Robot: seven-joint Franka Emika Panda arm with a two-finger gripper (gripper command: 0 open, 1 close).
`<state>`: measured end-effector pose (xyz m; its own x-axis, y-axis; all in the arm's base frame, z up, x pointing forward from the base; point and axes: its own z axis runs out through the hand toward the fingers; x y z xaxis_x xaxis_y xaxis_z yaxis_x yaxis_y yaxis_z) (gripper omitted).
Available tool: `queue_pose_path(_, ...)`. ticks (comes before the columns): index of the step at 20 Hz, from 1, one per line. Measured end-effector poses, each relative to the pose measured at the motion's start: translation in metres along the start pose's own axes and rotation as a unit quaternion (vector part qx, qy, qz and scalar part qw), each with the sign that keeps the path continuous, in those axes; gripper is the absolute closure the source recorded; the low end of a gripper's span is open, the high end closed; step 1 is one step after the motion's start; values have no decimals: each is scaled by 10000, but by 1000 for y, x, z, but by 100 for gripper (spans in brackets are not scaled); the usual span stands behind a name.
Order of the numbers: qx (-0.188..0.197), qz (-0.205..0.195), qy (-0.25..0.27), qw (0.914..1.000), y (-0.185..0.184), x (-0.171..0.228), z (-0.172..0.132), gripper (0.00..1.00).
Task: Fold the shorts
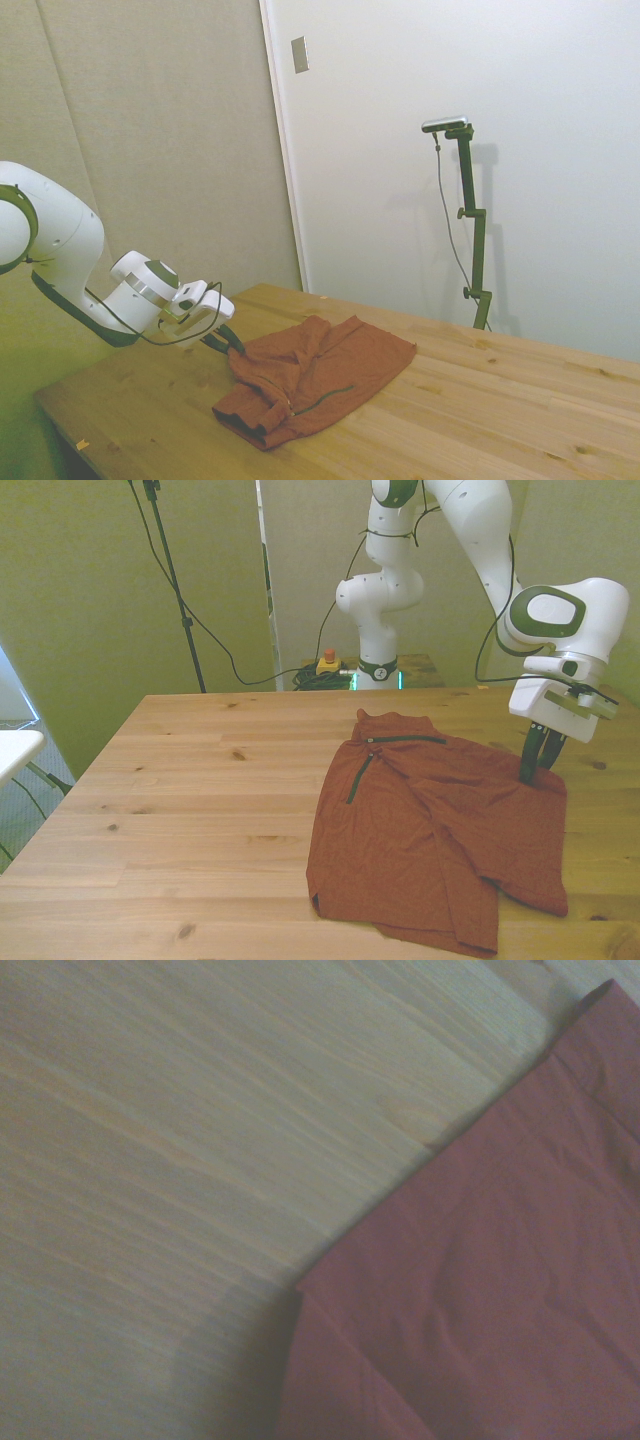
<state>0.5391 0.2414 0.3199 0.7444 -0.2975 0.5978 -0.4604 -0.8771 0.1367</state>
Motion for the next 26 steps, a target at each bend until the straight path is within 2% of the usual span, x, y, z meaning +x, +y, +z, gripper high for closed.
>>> queue_pose_path(13,25,-21,7,10000,-3,-3,-5,100)
queue_pose_path(16,78,225,-4,9997,5,10,-20,100)
queue_pose_path(19,62,545,42,9985,27,38,-32,100)
queue_pose_path(26,16,1152,7,9933,95,107,-24,100)
